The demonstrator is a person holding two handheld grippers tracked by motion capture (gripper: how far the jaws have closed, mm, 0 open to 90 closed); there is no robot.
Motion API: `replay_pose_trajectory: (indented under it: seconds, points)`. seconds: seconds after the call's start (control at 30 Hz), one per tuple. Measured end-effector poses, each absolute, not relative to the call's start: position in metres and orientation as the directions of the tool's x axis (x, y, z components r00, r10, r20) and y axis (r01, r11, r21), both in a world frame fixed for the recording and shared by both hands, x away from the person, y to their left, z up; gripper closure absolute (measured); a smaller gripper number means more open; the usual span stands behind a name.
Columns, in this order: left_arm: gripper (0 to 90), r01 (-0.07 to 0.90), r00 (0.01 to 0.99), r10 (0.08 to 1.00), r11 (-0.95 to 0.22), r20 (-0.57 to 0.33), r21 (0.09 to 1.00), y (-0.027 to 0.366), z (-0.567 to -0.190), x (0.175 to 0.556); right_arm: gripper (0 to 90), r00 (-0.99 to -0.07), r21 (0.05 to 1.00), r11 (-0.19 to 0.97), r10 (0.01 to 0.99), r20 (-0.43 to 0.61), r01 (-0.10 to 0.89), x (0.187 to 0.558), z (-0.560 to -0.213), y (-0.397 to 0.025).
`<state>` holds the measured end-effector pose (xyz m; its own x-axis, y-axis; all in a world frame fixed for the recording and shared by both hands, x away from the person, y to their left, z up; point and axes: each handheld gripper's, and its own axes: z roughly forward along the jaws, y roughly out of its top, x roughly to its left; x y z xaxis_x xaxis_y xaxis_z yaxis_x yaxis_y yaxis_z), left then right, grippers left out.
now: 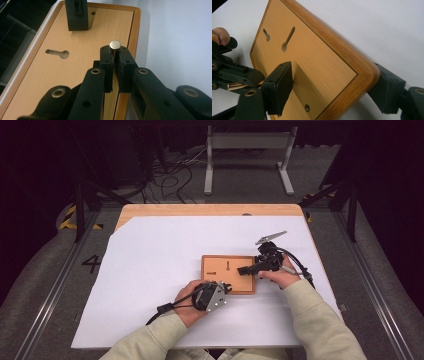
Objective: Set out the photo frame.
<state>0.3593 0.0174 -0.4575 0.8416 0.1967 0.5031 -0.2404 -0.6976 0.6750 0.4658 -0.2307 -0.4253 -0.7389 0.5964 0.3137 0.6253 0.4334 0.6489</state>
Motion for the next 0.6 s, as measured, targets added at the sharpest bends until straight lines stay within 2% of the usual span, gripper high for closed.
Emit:
replay_pose_trajectory:
  seconds: [0.17, 0.23, 0.37, 0.43, 0.6]
  points:
    - [81.6, -0.201, 0.868, 0.201, -0.693, 0.453, 0.692, 0.019, -0.456, 0.360, 29.2, -0.750, 0.654, 0.449, 0.595, 0.290, 0.609, 0.464, -0.421, -0.231]
    - [76.1, -0.158, 0.894, 0.207, -0.683, 0.397, 0.713, 0.023, -0.453, 0.360, 29.6, -0.756, 0.656, 0.458, 0.593, 0.278, 0.601, 0.462, -0.419, -0.231]
    - [66.4, -0.111, 0.909, 0.235, -0.662, 0.346, 0.741, 0.032, -0.448, 0.359, 30.3, -0.765, 0.663, 0.469, 0.591, 0.256, 0.584, 0.460, -0.417, -0.231]
    - [60.2, -0.040, 0.922, 0.273, -0.637, 0.274, 0.770, 0.046, -0.445, 0.357, 31.3, -0.778, 0.669, 0.487, 0.585, 0.228, 0.562, 0.456, -0.414, -0.231]
    - [55.9, 0.033, 0.933, 0.308, -0.589, 0.186, 0.807, 0.070, -0.440, 0.355, 32.9, -0.792, 0.677, 0.507, 0.580, 0.190, 0.533, 0.450, -0.408, -0.230]
